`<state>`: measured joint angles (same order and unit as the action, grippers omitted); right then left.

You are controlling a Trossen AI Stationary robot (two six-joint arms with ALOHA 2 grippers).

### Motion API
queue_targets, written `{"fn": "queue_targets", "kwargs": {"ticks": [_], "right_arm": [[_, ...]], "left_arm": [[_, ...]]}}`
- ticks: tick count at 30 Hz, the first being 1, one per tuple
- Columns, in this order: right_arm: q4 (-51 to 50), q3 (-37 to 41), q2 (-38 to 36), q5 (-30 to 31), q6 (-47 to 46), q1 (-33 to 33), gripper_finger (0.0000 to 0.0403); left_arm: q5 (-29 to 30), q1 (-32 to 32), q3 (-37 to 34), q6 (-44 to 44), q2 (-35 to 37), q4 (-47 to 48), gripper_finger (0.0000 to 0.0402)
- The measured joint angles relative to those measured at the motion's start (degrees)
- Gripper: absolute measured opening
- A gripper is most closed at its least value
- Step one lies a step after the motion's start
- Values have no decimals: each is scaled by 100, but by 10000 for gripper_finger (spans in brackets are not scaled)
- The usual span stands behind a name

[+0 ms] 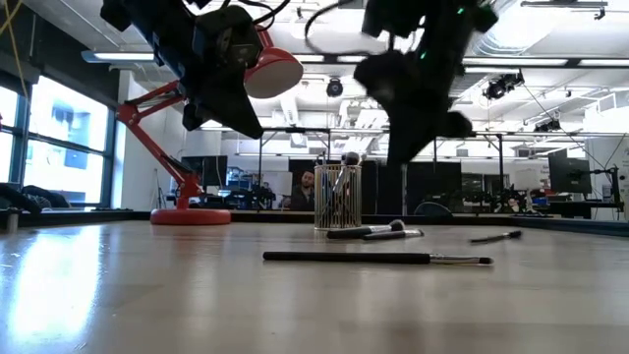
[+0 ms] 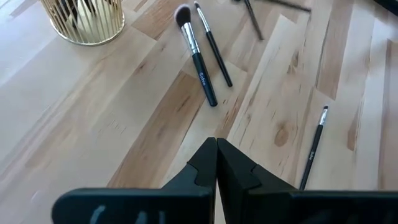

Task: Put items in baskets/containers
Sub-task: Put the makeup brush into the wire bin

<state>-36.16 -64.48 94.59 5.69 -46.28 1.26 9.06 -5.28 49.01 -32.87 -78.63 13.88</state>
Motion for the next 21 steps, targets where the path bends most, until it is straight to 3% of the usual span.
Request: {"fn": "queue_targets", "kwargs": {"ticks": [4,9,15,18,21], "right_arm": [[149,423,-723,115,-22,-16,8],[1275,1772,-2024,388,-453,0,8],[5198,3894,-3279,659,-242,236,8],[7368,4685,-3300,795,349,490,8],[8982,5003,-3057,795,1192,796,8]], "left_arm": [[-51,0,0,-1,0,-3,0],[-57,0,0,-1,0,-27,0],[245,0,0,-16,0,-49,0],[625,24,0,-52,0,-51,0],[826,142,0,-133,0,-68,0]]}}
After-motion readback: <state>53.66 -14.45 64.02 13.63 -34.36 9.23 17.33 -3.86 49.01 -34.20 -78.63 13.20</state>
